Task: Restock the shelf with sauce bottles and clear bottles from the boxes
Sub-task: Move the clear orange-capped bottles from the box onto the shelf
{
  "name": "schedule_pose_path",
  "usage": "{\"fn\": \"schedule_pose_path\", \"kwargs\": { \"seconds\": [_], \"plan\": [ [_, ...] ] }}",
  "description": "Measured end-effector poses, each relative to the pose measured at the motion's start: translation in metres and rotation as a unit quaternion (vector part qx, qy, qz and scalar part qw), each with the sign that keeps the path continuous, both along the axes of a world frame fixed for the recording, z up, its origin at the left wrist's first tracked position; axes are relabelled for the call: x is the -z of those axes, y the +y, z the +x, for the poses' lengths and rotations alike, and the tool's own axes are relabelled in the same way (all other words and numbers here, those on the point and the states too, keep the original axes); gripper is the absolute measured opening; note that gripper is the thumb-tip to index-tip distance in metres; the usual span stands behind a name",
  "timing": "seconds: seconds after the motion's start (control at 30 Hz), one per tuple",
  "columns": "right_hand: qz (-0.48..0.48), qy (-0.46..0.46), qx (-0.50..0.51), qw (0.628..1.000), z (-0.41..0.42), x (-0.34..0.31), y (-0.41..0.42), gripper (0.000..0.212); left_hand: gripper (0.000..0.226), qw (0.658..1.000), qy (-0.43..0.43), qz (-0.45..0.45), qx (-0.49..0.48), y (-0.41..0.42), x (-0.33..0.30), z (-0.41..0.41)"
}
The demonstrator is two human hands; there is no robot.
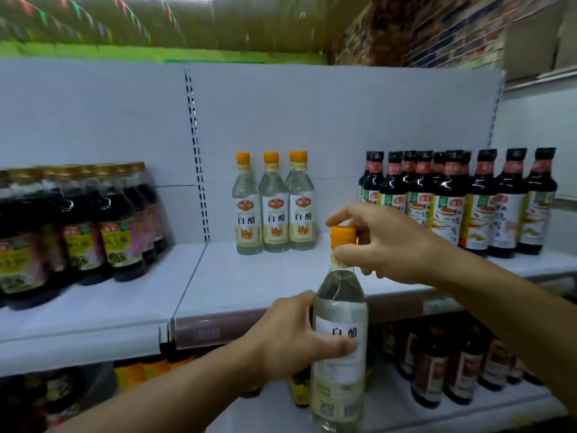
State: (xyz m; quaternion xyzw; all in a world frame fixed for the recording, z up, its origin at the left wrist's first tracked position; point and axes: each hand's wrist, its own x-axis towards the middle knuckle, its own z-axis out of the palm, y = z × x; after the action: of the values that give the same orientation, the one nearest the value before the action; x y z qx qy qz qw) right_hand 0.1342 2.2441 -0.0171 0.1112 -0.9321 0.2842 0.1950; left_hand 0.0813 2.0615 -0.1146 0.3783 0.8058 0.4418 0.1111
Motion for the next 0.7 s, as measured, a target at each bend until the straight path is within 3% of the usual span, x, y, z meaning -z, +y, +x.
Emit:
{"fn": "schedule_pose_path", "kwargs": {
  "seconds": [0.13,0.37,0.7],
  "plan": [
    [-0.021,0.017,-0.024,0.999,-0.023,-0.024,0.008,0.035,0.053,0.998,0.038,-0.006,-0.046,0.002,-0.028,-0.015],
    [-0.103,0.059,-0.085,0.989,-0.071,-0.071,0.022,0.03,0.047,0.995,0.026,0.085,-0.049,0.015,-0.073,-0.035],
    [-0.138,0.128,-0.138,0.973,-0.116,-0.114,0.015,0.019,0.052,0.985,0.015,0.133,-0.108,0.016,-0.104,-0.058]
  ]
}}
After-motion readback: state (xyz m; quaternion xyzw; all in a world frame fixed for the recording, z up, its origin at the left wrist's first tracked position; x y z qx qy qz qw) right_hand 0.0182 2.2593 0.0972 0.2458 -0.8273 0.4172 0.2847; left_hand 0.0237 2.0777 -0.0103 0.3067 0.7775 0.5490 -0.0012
